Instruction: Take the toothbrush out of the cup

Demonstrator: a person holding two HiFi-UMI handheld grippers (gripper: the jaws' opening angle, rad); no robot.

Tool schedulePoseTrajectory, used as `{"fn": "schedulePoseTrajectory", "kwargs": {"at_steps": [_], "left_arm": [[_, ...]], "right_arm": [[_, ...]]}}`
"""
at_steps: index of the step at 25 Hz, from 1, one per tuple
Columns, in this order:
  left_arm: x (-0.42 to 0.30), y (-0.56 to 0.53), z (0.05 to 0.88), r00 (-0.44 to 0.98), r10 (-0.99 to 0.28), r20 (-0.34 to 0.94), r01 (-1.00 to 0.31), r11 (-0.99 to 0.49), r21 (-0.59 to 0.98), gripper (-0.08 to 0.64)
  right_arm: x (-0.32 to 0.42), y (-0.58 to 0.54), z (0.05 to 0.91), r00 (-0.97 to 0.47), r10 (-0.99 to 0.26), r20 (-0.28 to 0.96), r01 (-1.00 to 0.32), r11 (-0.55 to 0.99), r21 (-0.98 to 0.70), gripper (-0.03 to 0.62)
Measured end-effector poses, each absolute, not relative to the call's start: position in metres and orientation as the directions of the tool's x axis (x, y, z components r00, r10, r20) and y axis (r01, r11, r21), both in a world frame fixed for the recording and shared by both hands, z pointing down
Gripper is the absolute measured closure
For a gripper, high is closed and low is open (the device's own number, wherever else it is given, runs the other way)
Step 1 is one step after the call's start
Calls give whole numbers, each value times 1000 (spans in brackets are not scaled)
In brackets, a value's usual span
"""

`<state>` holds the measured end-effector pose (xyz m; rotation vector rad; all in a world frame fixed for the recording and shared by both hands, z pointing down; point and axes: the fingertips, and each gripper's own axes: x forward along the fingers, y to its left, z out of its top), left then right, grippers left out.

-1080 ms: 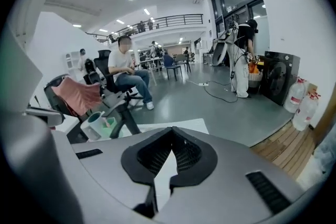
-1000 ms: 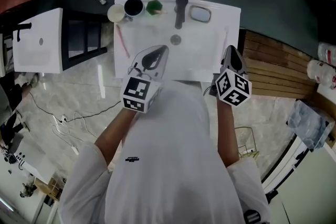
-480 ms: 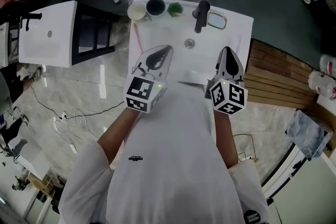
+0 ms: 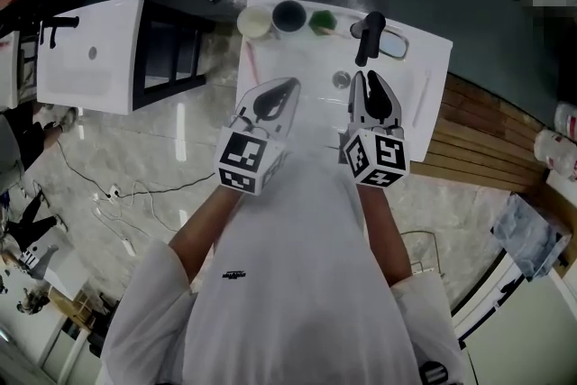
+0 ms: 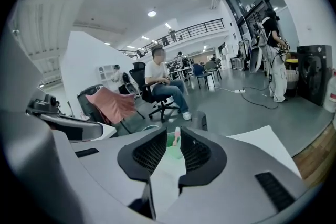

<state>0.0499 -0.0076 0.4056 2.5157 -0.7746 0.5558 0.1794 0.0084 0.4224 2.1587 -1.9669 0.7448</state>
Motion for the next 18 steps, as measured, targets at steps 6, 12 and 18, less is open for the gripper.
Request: {"fn": "schedulePoseTrajectory", "kwargs": {"at_steps": [6, 12, 18], "left_arm": [[40, -23, 415, 759, -403, 511, -600, -739, 307, 557], [34, -40, 424, 754, -394, 525, -604, -731, 319, 557], [32, -55, 430, 754, -383, 535, -604, -724, 333, 557]], "right_arm": [[165, -22, 446, 34, -882, 470, -947, -179, -266, 538], [158, -45, 462, 58, -866, 496, -942, -212, -260, 503], [165, -55, 476, 181, -826, 533, -898, -360, -254, 465]]}}
